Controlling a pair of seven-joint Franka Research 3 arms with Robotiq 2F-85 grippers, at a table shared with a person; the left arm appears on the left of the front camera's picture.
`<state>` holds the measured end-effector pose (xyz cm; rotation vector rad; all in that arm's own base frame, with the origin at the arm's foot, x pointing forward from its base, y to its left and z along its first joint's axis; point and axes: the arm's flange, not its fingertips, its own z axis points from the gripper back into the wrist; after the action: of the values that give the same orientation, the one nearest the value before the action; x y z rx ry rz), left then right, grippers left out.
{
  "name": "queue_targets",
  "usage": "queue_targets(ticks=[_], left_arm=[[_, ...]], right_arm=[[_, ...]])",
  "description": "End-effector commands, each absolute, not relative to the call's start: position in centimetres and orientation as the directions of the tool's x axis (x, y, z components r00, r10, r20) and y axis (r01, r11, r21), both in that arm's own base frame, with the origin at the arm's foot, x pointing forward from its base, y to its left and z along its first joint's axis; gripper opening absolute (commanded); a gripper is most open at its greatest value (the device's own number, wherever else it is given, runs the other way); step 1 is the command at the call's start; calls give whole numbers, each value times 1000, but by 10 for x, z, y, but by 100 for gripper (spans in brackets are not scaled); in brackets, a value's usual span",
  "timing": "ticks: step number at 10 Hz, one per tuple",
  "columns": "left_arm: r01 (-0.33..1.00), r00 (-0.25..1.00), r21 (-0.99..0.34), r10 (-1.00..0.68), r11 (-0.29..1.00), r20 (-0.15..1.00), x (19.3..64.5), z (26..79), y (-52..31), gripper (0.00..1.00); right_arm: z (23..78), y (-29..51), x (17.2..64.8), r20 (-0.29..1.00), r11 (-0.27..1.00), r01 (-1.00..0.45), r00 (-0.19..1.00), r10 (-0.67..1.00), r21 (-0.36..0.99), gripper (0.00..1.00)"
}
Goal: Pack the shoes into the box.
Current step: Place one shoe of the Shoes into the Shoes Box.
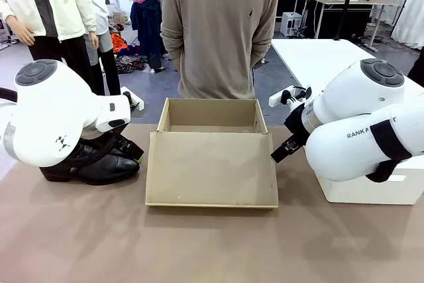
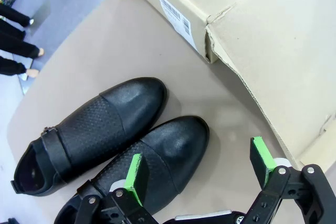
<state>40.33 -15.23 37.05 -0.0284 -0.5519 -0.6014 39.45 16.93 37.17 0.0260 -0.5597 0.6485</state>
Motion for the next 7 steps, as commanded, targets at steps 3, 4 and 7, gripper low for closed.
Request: queue_targets(ticks=[3,4,7], left_arm=[[553,663,145,-539,820,519,401,386,-148,100],[554,650,156,-542,818,534,396,402,-144,100],[572,613,188,-568,799,549,388,447,-136,100]], right_arm=[[388,167,395,514,803,-580,651,558,-137,100],[406,162,393,525,794,-594,639,562,-127,100],[453,149,384,535,744,-660,595,600,-100,100]])
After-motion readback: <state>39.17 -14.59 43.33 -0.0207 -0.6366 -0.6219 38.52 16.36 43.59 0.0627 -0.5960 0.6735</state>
